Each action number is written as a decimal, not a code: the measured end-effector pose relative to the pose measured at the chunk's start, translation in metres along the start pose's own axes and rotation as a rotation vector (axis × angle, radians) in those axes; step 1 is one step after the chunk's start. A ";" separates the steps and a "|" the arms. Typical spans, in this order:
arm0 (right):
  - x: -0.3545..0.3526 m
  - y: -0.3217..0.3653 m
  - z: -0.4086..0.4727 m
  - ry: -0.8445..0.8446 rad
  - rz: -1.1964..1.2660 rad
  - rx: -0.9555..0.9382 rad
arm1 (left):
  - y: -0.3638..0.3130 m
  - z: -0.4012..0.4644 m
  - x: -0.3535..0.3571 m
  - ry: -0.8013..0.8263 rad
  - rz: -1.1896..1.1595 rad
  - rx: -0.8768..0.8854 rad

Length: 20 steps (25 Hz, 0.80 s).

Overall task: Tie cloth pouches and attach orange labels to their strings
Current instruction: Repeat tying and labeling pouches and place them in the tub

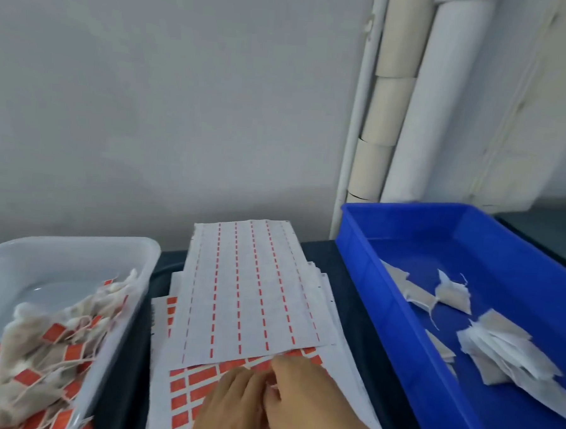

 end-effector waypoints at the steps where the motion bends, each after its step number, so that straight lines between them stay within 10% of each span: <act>1: 0.008 -0.006 0.003 0.015 -0.028 0.032 | -0.001 0.001 0.013 0.065 0.039 -0.026; 10: -0.012 -0.019 0.001 -0.079 -0.054 -0.034 | 0.004 0.007 0.035 0.038 0.226 -0.018; 20: -0.175 -0.167 0.017 -0.732 -0.049 0.253 | 0.006 0.012 0.023 -0.077 0.350 0.115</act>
Point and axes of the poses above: each hand's wrist, its own z-axis towards the middle knuckle, its own x-axis out of the palm, y = z × x, the point moved 7 cm from there along z, towards the middle knuckle, and after that the axes turned 3 degrees about -z, right-handed, at the moved point
